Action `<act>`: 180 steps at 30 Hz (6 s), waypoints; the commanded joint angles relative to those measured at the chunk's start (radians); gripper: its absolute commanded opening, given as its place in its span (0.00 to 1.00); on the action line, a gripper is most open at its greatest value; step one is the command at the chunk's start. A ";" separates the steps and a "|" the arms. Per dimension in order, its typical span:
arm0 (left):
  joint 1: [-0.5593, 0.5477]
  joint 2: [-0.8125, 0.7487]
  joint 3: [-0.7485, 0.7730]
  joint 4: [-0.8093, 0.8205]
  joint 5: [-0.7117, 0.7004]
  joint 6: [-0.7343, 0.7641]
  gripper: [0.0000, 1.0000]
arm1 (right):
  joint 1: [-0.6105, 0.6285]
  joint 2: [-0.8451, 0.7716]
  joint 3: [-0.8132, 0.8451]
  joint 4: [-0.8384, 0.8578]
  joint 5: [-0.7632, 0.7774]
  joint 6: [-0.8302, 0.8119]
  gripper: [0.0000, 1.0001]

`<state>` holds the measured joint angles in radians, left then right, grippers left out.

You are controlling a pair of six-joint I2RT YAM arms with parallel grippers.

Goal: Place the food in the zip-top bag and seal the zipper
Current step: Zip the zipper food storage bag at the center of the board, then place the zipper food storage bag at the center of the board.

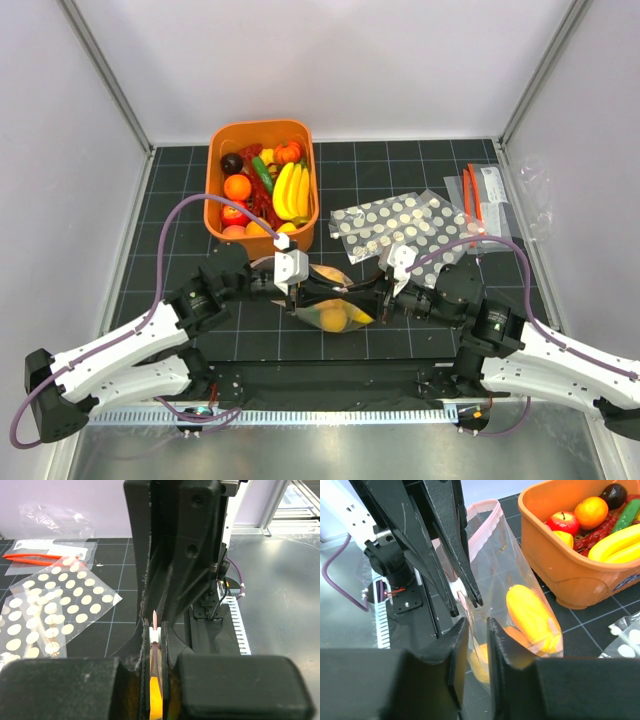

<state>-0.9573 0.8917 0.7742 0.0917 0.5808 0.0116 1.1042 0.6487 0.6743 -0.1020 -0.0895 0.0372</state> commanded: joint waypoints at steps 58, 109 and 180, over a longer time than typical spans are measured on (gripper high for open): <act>0.003 0.003 0.077 -0.089 -0.363 -0.085 0.00 | 0.003 -0.555 -0.242 0.133 1.323 0.165 0.01; 0.006 -0.229 0.005 -0.379 -1.587 -0.337 0.00 | -0.409 0.537 0.116 0.619 -0.193 0.363 0.93; -0.004 -0.232 0.021 -0.359 -1.501 -0.355 0.84 | -0.443 0.346 0.199 0.206 0.263 0.408 0.94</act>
<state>-0.9665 0.7399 0.8036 -0.3431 -0.8989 -0.3618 0.6643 1.1297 0.8948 0.0502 0.0147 0.4839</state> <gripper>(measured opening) 0.808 0.917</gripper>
